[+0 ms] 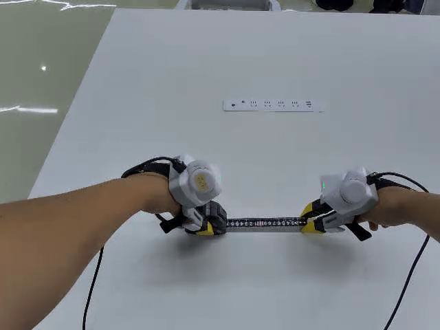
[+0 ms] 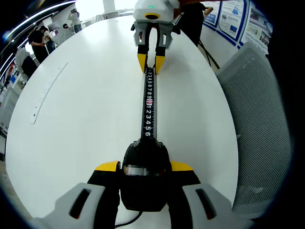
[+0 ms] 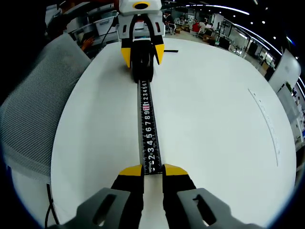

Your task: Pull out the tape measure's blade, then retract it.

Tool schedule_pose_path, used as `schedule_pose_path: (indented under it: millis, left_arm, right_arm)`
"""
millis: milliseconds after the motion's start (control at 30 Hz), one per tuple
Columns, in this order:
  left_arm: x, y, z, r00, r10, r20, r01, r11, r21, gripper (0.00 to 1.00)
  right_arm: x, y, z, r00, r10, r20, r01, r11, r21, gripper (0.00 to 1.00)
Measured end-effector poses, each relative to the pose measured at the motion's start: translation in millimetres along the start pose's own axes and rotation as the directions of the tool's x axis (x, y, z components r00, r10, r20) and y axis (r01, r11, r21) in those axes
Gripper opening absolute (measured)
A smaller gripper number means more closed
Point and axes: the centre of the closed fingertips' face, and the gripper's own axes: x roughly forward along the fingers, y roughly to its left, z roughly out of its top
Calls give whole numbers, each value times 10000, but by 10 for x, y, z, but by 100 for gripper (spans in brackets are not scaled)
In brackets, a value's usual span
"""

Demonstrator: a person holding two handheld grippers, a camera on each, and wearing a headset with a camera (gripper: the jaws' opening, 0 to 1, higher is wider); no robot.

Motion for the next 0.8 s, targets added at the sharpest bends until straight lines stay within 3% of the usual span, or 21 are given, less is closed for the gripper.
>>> schedule_pose_path:
  millis: [800]
  left_arm:
    - [-7,3,-3,10000,-4,31,4,10000,-56,34]
  right_arm:
    - [-50,2,-48,10000,-78,-54,79,9999,84,13]
